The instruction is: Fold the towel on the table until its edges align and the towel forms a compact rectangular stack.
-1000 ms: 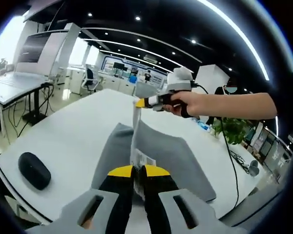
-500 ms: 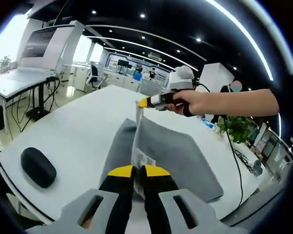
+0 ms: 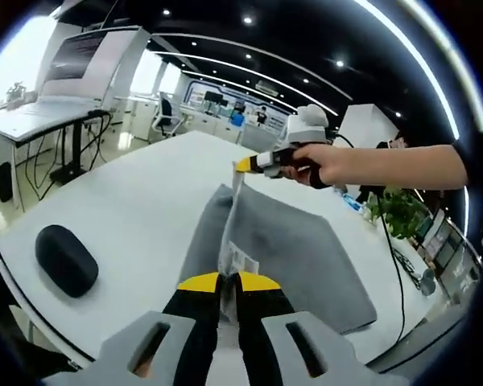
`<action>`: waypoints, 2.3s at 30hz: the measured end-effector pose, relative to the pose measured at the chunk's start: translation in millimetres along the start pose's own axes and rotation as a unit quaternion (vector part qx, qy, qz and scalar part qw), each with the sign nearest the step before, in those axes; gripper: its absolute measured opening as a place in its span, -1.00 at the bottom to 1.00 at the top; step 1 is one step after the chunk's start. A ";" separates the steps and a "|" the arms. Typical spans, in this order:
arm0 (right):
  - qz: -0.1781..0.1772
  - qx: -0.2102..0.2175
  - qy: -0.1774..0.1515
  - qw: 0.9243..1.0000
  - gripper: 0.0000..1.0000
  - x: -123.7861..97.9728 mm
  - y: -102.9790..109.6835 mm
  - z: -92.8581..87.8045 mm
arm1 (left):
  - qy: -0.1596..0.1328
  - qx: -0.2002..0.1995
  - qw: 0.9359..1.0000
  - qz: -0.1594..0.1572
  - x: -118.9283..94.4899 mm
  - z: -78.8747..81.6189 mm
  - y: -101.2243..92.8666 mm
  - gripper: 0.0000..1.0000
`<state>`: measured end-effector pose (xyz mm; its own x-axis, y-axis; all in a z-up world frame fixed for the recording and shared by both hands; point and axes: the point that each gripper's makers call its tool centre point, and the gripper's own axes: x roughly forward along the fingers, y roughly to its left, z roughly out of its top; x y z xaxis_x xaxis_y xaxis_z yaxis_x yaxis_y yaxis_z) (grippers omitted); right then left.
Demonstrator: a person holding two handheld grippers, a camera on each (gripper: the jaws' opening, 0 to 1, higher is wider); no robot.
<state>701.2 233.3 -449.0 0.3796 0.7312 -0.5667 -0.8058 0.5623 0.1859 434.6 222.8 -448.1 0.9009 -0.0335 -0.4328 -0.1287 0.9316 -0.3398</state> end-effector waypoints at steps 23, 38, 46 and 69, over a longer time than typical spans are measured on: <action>0.017 -0.015 0.014 1.000 -1.00 16.4 8.8 -10.9 | 0.014 -0.006 1.000 0.021 0.4 -9.7 17.4 -0.98; 0.021 -0.020 0.019 0.999 -1.00 21.4 7.3 -16.3 | 0.031 0.001 0.998 0.058 -0.6 -23.0 34.5 -0.89; 0.024 -0.019 0.023 0.999 -1.00 26.0 7.3 -20.7 | 0.045 0.003 0.997 0.067 2.4 -31.7 40.1 -0.79; 0.034 -0.023 0.019 0.999 -0.64 30.8 3.4 -30.8 | 0.057 0.028 0.996 0.064 12.2 -33.8 34.7 -0.65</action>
<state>696.1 245.8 -490.5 0.3062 0.7511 -0.5850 -0.8492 0.4932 0.1888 427.1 242.5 -493.4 0.8250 0.0485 -0.5630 -0.2124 0.9499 -0.2294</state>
